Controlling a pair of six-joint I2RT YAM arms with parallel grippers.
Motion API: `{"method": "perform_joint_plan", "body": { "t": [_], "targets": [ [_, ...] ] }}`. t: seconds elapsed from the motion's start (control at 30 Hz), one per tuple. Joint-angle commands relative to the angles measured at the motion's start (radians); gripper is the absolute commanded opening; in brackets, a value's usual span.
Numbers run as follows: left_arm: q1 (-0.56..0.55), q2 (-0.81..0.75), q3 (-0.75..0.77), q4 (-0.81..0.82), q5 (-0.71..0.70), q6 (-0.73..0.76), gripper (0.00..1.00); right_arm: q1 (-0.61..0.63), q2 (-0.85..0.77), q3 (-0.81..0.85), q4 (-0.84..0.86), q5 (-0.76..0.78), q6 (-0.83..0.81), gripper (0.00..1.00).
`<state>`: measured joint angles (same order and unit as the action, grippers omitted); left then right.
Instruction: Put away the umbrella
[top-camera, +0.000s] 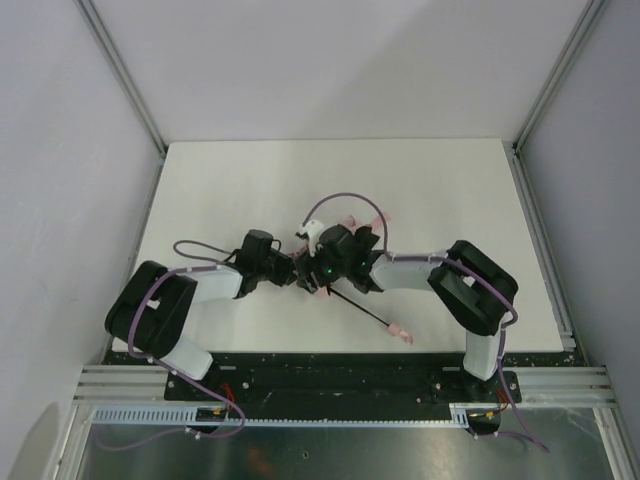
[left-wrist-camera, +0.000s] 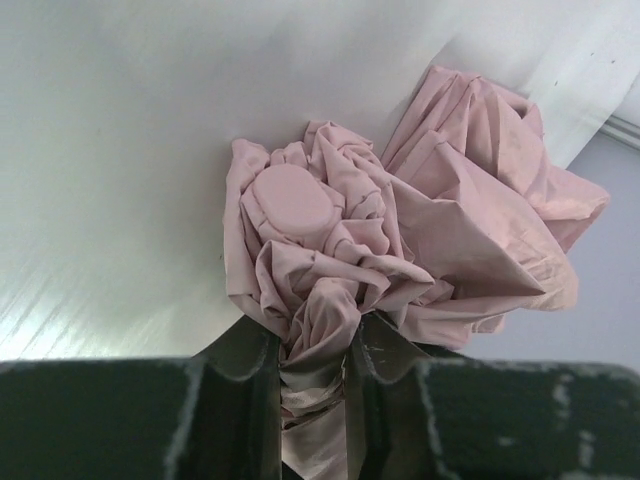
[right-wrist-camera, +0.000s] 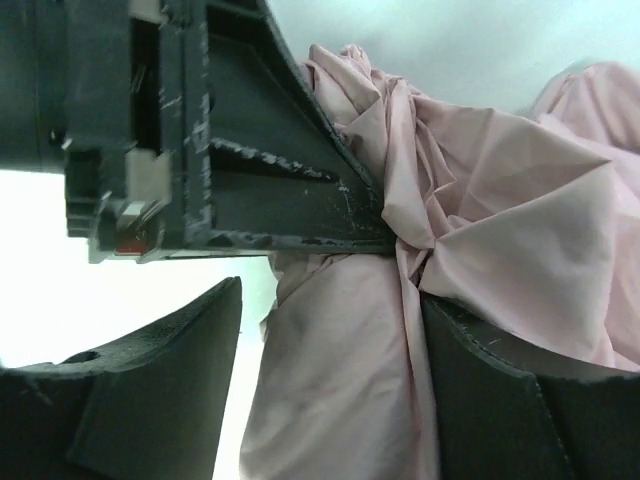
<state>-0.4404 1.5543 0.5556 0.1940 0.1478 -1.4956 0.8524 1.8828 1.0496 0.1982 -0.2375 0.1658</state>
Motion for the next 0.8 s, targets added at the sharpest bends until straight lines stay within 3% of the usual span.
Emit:
{"method": "perform_joint_plan", "body": {
  "t": [0.0,0.23,0.37,0.47,0.63,0.7,0.77],
  "targets": [
    [0.013,-0.053,0.000,-0.138,0.034,-0.049,0.00,0.101,-0.049,-0.076,-0.049,0.402,-0.179,0.69],
    [0.019,-0.094,0.007,-0.162,0.070,-0.087,0.00,0.215,0.042,-0.085,0.076,0.778,-0.283,0.57],
    [0.019,-0.126,-0.010,-0.175,0.064,-0.097,0.00,0.229,0.097,-0.083,0.056,0.899,-0.280,0.49],
    [0.017,-0.136,-0.012,-0.181,0.075,-0.099,0.00,0.226,0.121,-0.084,0.049,0.906,-0.274,0.44],
    [0.016,-0.173,-0.024,-0.187,0.068,-0.099,0.00,0.195,0.145,-0.085,0.061,0.837,-0.247,0.09],
    [0.017,-0.182,-0.027,-0.188,0.067,-0.092,0.00,0.161,0.154,-0.084,0.046,0.754,-0.214,0.02],
    [0.020,-0.184,-0.021,-0.188,0.060,-0.064,0.12,0.118,0.163,-0.085,0.024,0.629,-0.182,0.01]
  ]
}}
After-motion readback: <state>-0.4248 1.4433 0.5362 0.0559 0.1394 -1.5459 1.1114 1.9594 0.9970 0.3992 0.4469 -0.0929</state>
